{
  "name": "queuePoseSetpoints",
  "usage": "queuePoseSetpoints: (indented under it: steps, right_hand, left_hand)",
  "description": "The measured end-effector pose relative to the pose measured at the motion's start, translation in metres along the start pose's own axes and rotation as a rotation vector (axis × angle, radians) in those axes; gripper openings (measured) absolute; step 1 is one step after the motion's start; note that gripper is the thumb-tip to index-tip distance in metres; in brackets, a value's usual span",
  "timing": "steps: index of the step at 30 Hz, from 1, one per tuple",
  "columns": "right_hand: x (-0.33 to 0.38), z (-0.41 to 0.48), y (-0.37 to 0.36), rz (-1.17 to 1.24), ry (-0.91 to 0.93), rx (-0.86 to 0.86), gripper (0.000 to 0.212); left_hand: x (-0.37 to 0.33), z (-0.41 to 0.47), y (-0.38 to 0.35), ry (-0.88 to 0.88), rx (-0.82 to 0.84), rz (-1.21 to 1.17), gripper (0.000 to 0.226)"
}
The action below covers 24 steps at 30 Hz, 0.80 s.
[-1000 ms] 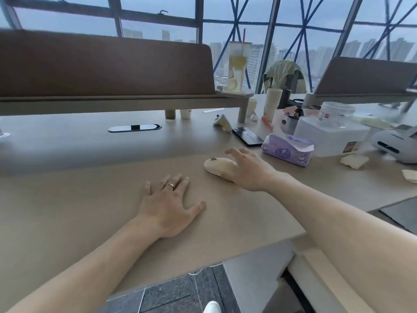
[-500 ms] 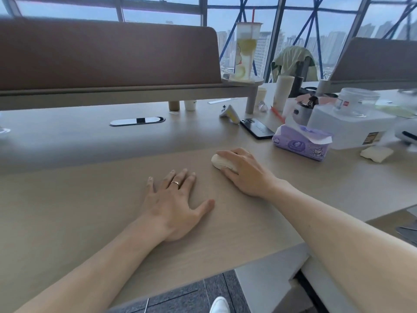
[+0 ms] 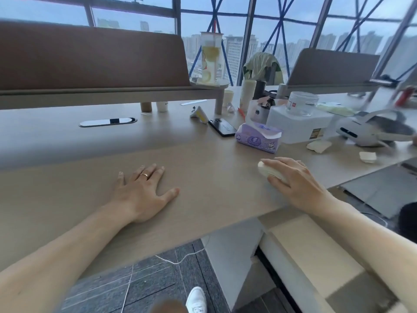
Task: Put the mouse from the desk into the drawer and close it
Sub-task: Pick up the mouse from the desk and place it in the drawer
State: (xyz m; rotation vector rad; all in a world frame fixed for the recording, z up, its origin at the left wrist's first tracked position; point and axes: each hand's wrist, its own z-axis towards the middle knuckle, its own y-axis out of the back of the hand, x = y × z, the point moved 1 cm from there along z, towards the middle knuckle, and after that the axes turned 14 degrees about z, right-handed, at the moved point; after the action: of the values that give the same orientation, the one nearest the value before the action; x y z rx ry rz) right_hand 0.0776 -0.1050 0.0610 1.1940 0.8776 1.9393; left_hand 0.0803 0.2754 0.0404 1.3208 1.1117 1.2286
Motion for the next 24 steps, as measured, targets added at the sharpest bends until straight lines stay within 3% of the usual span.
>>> queuePoseSetpoints:
  steps: [3,6,9,13,15,19,24]
  right_hand:
    - [-0.024,-0.037,0.029,-0.015,-0.086,-0.010,0.044]
    - [-0.038,-0.069,0.048,-0.051,-0.128,-0.028,0.045]
    - [-0.051,-0.100,0.063,-0.063,-0.190,-0.032,0.046]
    - [-0.076,-0.138,0.077,-0.085,-0.270,-0.023,0.050]
    - [-0.090,-0.154,0.081,-0.072,-0.332,-0.020,0.051]
    - [-0.103,-0.171,0.073,-0.044,-0.404,0.020,0.052]
    - [-0.116,-0.183,0.047,-0.036,-0.456,0.126,0.050]
  left_hand:
    - [-0.029,-0.003,0.008,-0.081,-0.034,-0.015,0.089]
    - [-0.093,-0.012,0.015,-0.319,-0.064,-0.060,0.095]
    - [-0.168,-0.034,0.017,-0.563,-0.071,-0.049,0.087]
    - [-0.236,-0.064,0.011,-0.806,-0.236,-0.067,0.080]
    - [-0.260,-0.072,0.002,-0.897,-0.234,-0.081,0.079]
    - [-0.280,-0.060,-0.018,-0.767,-0.098,-0.061,0.089]
    - [-0.295,-0.039,-0.039,-0.612,-0.064,-0.007,0.101]
